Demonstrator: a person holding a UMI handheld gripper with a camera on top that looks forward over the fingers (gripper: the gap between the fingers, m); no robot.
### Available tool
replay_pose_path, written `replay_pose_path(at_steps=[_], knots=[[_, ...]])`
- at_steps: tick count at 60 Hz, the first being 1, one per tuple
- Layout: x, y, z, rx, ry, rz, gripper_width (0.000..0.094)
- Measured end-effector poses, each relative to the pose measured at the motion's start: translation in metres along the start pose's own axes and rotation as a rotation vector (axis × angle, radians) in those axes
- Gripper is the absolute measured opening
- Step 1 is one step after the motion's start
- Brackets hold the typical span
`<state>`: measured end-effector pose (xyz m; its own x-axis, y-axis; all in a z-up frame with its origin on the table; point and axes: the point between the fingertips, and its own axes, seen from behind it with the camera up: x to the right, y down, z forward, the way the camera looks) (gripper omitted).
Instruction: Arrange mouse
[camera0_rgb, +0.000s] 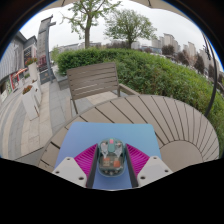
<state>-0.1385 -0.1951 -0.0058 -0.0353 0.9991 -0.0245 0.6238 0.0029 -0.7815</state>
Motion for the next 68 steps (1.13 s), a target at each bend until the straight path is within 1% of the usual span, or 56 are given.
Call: replay_pose_path(at_steps=[1, 2, 4, 5, 6, 7, 11, 20, 28, 35, 41, 44, 55, 61, 68], knots=[[0.002, 0.000, -0.002, -0.008, 0.011, -0.004, 0.0549], [0.003, -0.001, -0.001, -0.016, 0.021, -0.008, 0.0616], [0.005, -0.004, -0.011, -0.022, 0.035, -0.017, 0.0799], [0.006, -0.007, -0.017, -0.024, 0.042, -0.019, 0.0870], [0.006, -0.009, -0.023, -0.026, 0.048, -0.020, 0.0836], [0.007, -0.012, -0.030, -0.030, 0.052, -0.019, 0.0822], [0.003, -0.018, -0.067, -0.055, 0.043, -0.006, 0.0856], [0.004, -0.020, -0.181, -0.116, 0.027, 0.008, 0.0845], [0.028, -0.005, -0.275, -0.144, 0.064, -0.014, 0.0845], [0.066, 0.018, -0.332, -0.164, 0.141, -0.023, 0.0844], [0.097, 0.036, -0.354, -0.148, 0.216, -0.007, 0.0847], [0.107, 0.043, -0.366, -0.143, 0.222, 0.009, 0.0849], [0.125, 0.067, -0.390, -0.137, 0.208, 0.002, 0.0846], [0.128, 0.080, -0.407, -0.145, 0.165, -0.011, 0.0855], [0.144, 0.089, -0.425, -0.137, 0.143, -0.031, 0.0853]])
